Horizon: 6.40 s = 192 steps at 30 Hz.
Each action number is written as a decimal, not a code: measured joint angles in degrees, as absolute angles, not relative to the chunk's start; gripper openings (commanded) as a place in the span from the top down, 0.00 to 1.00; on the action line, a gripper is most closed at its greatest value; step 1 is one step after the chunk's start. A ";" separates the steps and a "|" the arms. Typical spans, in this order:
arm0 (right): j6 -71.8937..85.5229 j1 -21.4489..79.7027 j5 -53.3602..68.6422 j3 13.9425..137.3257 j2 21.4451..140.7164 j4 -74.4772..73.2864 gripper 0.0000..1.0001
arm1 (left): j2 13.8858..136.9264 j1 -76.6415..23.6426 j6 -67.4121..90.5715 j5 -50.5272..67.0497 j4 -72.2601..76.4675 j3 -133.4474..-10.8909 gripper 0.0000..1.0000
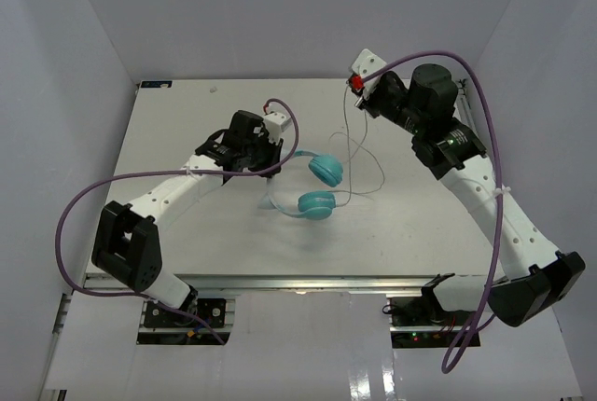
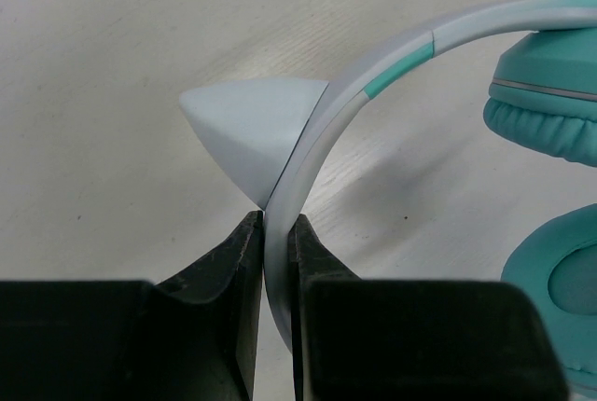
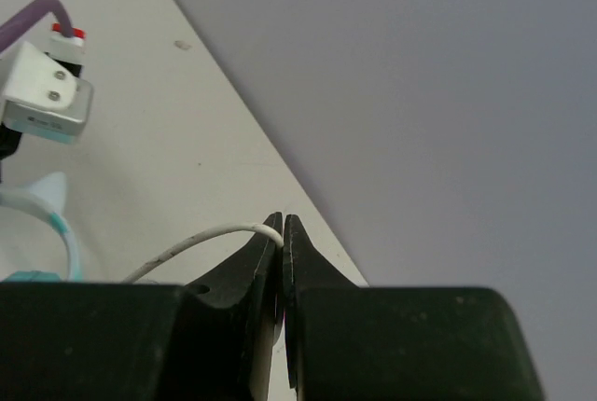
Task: Wrap the headphones
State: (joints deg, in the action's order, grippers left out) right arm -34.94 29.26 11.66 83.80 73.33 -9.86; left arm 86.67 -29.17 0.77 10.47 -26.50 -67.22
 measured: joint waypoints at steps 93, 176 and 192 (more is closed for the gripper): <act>-13.13 36.65 12.21 80.35 87.48 -10.58 0.92 | 83.69 -51.11 6.52 4.22 -5.92 -63.52 1.00; -12.40 47.30 10.91 97.26 95.08 -19.10 0.92 | 71.09 -50.97 -3.22 -7.17 21.65 -44.73 1.00; -10.70 48.13 5.01 101.43 99.77 -18.33 0.92 | 71.17 -50.96 -7.59 -15.22 30.41 -44.84 1.00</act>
State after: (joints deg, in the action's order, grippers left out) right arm -10.70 48.13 5.01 101.43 99.77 -18.33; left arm 71.17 -50.96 -7.59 -15.22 30.41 -44.84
